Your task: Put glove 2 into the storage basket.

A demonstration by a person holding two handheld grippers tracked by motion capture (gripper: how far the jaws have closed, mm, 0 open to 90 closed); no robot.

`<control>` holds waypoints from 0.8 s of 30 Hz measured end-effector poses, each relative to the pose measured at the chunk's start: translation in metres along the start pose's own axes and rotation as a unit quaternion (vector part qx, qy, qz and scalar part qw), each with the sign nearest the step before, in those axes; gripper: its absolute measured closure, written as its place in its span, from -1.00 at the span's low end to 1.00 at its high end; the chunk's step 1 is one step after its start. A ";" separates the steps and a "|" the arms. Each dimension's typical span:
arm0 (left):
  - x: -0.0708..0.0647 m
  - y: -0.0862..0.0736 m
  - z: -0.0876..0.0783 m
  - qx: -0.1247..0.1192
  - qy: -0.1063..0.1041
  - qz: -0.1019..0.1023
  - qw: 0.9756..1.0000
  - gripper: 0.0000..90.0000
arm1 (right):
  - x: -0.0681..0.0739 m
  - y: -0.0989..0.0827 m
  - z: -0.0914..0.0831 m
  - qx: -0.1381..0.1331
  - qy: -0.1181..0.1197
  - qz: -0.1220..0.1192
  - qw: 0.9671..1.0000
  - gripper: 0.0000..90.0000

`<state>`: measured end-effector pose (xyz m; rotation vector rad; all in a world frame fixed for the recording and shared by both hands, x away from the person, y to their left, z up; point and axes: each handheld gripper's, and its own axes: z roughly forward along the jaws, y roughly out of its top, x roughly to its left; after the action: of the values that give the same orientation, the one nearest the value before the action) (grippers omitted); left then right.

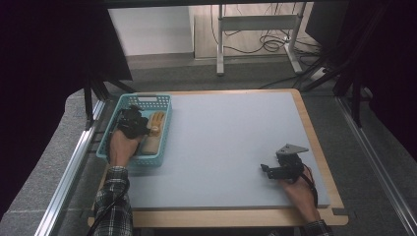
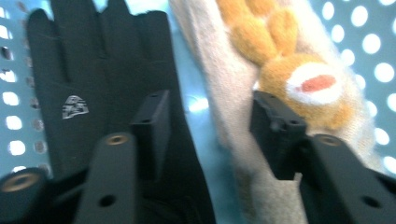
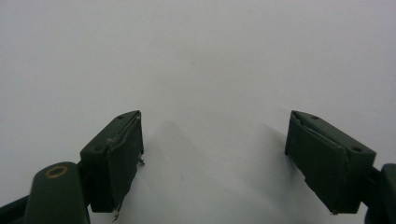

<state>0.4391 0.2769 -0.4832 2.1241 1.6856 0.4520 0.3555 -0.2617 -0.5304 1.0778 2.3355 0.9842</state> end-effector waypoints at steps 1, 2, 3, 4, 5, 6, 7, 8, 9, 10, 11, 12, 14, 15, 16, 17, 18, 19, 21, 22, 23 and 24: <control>0.001 -0.001 -0.001 -0.003 0.002 -0.002 1.000 -0.14 | 0.000 0.000 0.000 0.000 0.000 0.000 1.000 -0.58; 0.003 -0.001 -0.002 -0.006 0.002 -0.005 1.000 -0.19 | 0.000 0.000 0.000 0.000 0.000 0.000 1.000 -0.58; 0.004 -0.002 -0.003 -0.009 0.003 -0.007 1.000 -0.25 | 0.000 0.000 0.000 0.000 0.000 0.000 1.000 -0.58; 0.006 -0.003 -0.005 -0.015 0.002 -0.010 1.000 -0.33 | 0.000 0.000 0.000 0.000 0.000 0.000 1.000 -0.58; 0.007 -0.004 -0.007 -0.020 0.001 -0.013 1.000 -0.39 | 0.000 0.000 0.000 0.000 0.000 0.000 1.000 -0.58; 0.008 -0.004 -0.009 -0.028 -0.002 -0.016 0.999 -0.44 | 0.000 0.000 0.000 0.000 0.000 0.000 1.000 -0.58; 0.009 -0.005 -0.011 -0.034 -0.004 -0.018 0.999 -0.53 | 0.000 0.000 0.000 0.000 0.000 0.000 1.000 -0.58; 0.009 -0.006 -0.013 -0.043 -0.009 -0.021 0.999 -0.57 | 0.000 0.000 0.000 0.000 0.000 0.000 1.000 -0.58; 0.009 -0.007 -0.015 -0.046 -0.011 -0.021 0.999 -0.60 | 0.000 0.000 0.000 0.000 0.000 -0.001 1.000 -0.58; 0.009 -0.007 -0.017 -0.053 -0.015 -0.021 0.998 -0.65 | 0.000 0.000 0.000 0.000 0.000 -0.001 1.000 -0.58; 0.008 -0.008 -0.020 -0.059 -0.021 -0.023 0.998 -0.69 | 0.000 0.000 0.000 0.000 0.000 -0.001 1.000 -0.58; 0.007 -0.009 -0.022 -0.066 -0.026 -0.020 0.997 -0.72 | 0.000 0.000 0.000 0.000 0.000 -0.001 1.000 -0.58; 0.003 -0.011 -0.027 -0.079 -0.037 -0.017 0.996 -0.78 | 0.000 0.000 0.000 0.000 0.000 -0.001 1.000 -0.58; 0.000 -0.012 -0.030 -0.085 -0.043 -0.014 0.995 -0.80 | 0.000 0.000 0.000 0.000 0.000 -0.001 1.000 -0.58; -0.003 -0.012 -0.033 -0.092 -0.050 -0.009 0.994 -0.83 | 0.000 0.000 0.000 0.000 0.000 -0.001 1.000 -0.58; -0.006 -0.013 -0.036 -0.099 -0.055 -0.006 0.994 -0.85 | 0.000 0.000 0.000 0.000 0.000 -0.001 1.000 -0.58; -0.011 -0.013 -0.040 -0.105 -0.063 -0.001 0.992 -0.87 | 0.000 0.000 0.000 0.000 0.000 -0.001 1.000 -0.58; -0.015 -0.014 -0.043 -0.113 -0.071 0.004 0.991 -0.89 | 0.000 0.000 0.000 0.000 0.000 -0.001 1.000 -0.58; -0.026 -0.014 -0.049 -0.123 -0.082 0.019 0.989 -0.91 | 0.000 0.000 0.000 0.000 0.000 -0.001 1.000 -0.58; -0.031 -0.015 -0.052 -0.126 -0.086 0.028 0.988 -0.93 | 0.000 0.000 0.000 0.000 0.000 -0.001 1.000 -0.58; -0.037 -0.015 -0.055 -0.131 -0.089 0.036 0.987 -0.93 | 0.000 0.000 0.000 0.000 0.000 -0.001 1.000 -0.58; -0.042 -0.016 -0.057 -0.134 -0.093 0.044 0.986 -0.94 | 0.000 0.000 0.000 0.000 0.000 -0.001 1.000 -0.58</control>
<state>0.3888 0.2445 -0.4415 1.9806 1.3515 0.4613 0.3557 -0.2615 -0.5302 1.0768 2.3360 0.9825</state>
